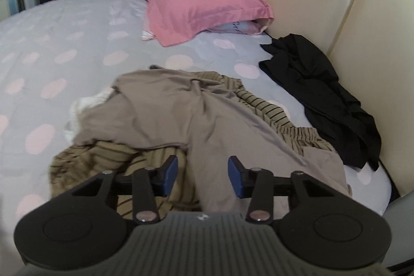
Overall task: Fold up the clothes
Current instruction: 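Grasp the taupe shirt in the heap with the right gripper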
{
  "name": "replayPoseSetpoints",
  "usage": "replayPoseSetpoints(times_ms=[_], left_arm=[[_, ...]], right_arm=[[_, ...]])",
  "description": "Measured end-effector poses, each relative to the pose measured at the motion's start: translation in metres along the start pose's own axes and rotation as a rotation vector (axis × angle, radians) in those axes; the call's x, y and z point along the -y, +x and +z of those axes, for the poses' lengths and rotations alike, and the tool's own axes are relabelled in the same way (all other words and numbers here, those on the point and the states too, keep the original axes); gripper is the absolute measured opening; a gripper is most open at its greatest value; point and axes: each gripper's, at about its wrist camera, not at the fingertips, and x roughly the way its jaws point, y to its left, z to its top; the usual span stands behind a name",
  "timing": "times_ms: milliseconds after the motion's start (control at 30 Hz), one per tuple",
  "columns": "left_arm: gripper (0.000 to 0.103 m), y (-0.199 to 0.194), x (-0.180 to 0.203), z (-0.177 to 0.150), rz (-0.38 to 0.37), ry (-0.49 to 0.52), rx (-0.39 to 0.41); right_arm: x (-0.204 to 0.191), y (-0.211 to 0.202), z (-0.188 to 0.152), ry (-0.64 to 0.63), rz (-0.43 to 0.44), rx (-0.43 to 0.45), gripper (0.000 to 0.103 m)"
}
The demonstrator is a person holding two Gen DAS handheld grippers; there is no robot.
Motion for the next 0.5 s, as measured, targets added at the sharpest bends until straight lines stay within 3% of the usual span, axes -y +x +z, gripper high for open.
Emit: replayPoseSetpoints(times_ms=[133,167,300,500], left_arm=[[0.071,0.008,-0.009,-0.004,0.008,-0.012,-0.021],[0.071,0.009,-0.011,-0.005,0.008,-0.014,-0.024],[0.071,0.008,-0.018,-0.008,0.009,-0.020,-0.029],[0.071,-0.006,-0.032,-0.009,0.006,-0.038,-0.006]], right_arm=[[-0.002,0.021,0.006,-0.010,-0.024,-0.013,0.023],[-0.001,0.022,0.008,-0.003,-0.031,-0.003,0.005],[0.000,0.006,0.016,0.025,-0.084,0.075,0.004],[0.001,-0.054,0.042,0.008,-0.173,0.243,0.003]])
